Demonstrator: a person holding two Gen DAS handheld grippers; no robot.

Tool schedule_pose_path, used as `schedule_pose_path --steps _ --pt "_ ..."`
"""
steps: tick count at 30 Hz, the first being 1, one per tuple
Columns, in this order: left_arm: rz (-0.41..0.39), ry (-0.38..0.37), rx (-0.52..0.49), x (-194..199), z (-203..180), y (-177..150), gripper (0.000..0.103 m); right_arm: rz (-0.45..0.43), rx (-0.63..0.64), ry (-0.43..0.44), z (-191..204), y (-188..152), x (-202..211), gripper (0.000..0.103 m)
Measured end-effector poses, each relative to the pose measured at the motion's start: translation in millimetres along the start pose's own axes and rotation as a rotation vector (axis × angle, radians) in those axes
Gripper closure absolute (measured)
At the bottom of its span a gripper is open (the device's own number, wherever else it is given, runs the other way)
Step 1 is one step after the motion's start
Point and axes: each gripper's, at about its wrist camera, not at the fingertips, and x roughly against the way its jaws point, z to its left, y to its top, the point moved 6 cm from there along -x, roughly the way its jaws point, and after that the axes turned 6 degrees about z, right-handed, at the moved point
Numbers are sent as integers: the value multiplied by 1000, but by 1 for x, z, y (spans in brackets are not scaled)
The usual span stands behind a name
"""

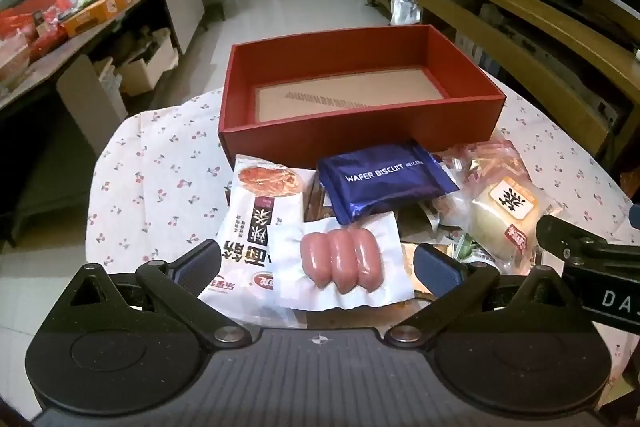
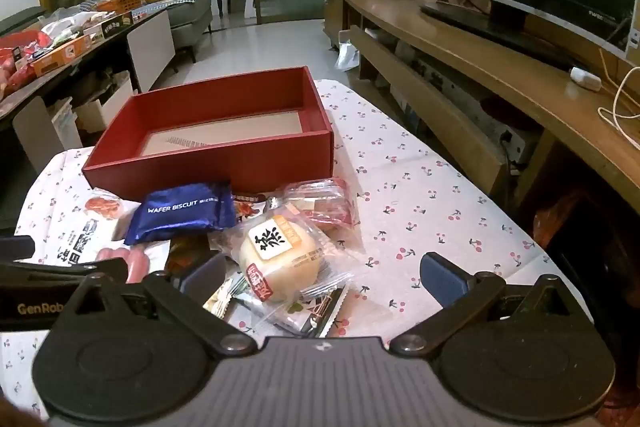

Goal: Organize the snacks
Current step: 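Move the right gripper toward the clear bun bag while the left gripper approaches the pink sausage pack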

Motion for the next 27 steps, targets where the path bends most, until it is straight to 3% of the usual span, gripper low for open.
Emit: schedule_pose_path --steps 27 --pt "12 1 3 -4 0 -3 0 40 7 -11 1 -4 -7 0"
